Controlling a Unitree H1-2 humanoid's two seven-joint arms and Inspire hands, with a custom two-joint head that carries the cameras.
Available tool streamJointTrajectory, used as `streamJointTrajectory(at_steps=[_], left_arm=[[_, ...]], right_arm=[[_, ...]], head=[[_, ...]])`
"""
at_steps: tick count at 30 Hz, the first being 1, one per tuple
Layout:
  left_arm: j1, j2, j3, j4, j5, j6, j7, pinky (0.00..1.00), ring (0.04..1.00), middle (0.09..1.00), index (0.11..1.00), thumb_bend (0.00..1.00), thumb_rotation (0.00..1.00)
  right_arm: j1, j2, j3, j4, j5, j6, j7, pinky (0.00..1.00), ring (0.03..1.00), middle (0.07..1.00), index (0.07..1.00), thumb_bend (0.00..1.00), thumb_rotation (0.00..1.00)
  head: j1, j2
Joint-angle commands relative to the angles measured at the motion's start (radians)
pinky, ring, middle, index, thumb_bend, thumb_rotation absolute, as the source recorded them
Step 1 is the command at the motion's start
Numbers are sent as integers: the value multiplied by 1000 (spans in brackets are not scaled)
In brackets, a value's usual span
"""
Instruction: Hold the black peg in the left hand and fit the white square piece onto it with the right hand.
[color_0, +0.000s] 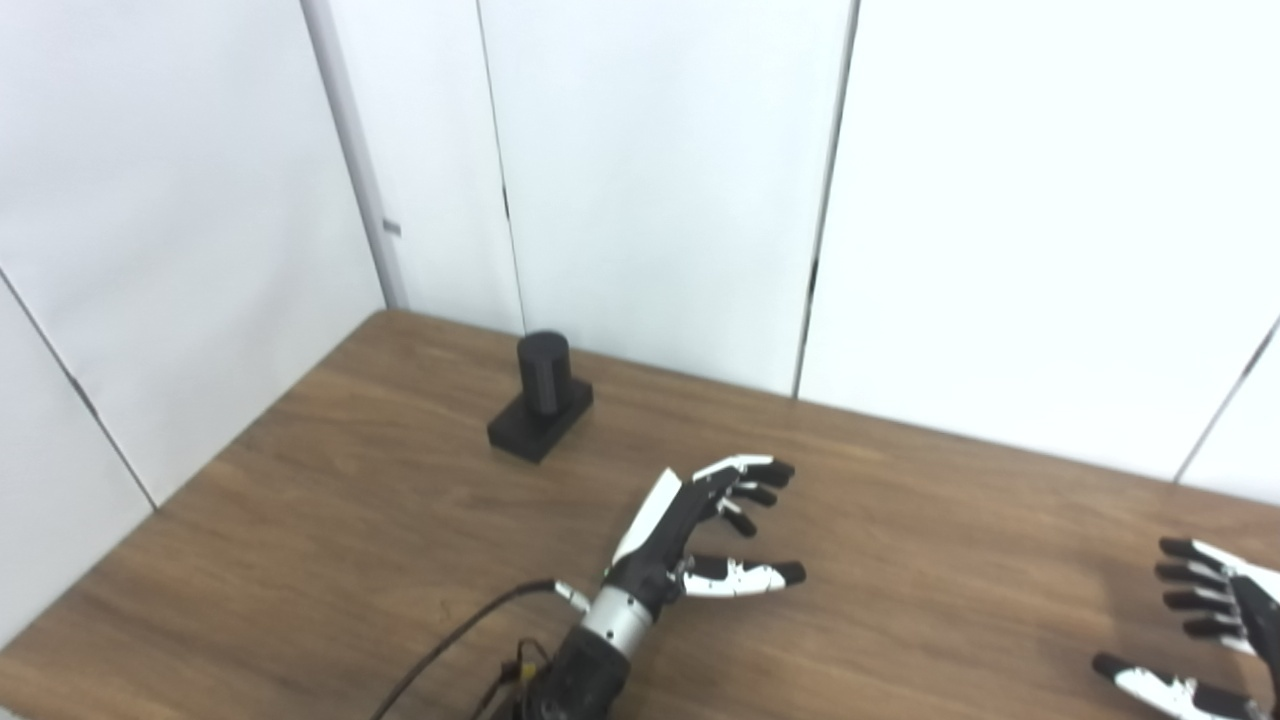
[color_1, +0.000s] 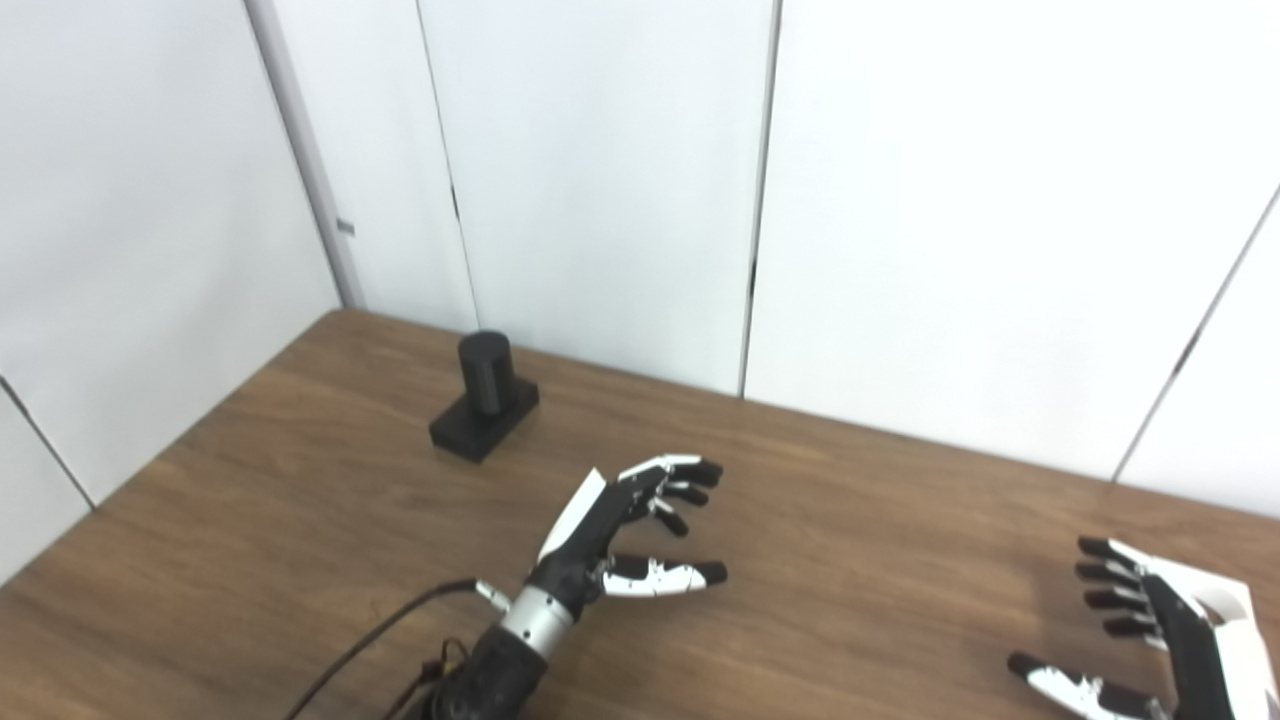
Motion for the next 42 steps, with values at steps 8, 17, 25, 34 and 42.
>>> streamJointTrajectory(at_steps=[8, 17, 25, 34, 42], left_arm=[[-23, -10, -18, 34, 41, -64, 54, 522, 702, 757, 740, 754, 127], [-27, -25, 13, -11, 98, -39, 143, 515, 670, 732, 710, 751, 164], [-55, 52, 56, -118, 138, 64, 124, 478, 572, 636, 635, 810, 124], [-77, 72, 111, -176, 150, 156, 170, 504, 619, 705, 699, 828, 87], [-101, 99, 159, -199, 229, 234, 236, 576, 688, 747, 735, 836, 153]], right_arm=[[-15, -8, -6, -72, -4, 21, 10, 503, 654, 704, 740, 664, 0], [-18, -7, -6, -94, -5, 46, 28, 510, 648, 697, 731, 655, 0], [-20, -12, -14, -96, 11, 46, 33, 494, 637, 692, 724, 658, 0], [-19, -15, -13, -105, 9, 59, 46, 505, 654, 700, 728, 651, 0], [-14, -12, -17, -127, 13, 80, 63, 499, 656, 707, 734, 645, 0]], head=[[4, 2], [8, 8], [18, 13], [28, 19], [33, 23]])
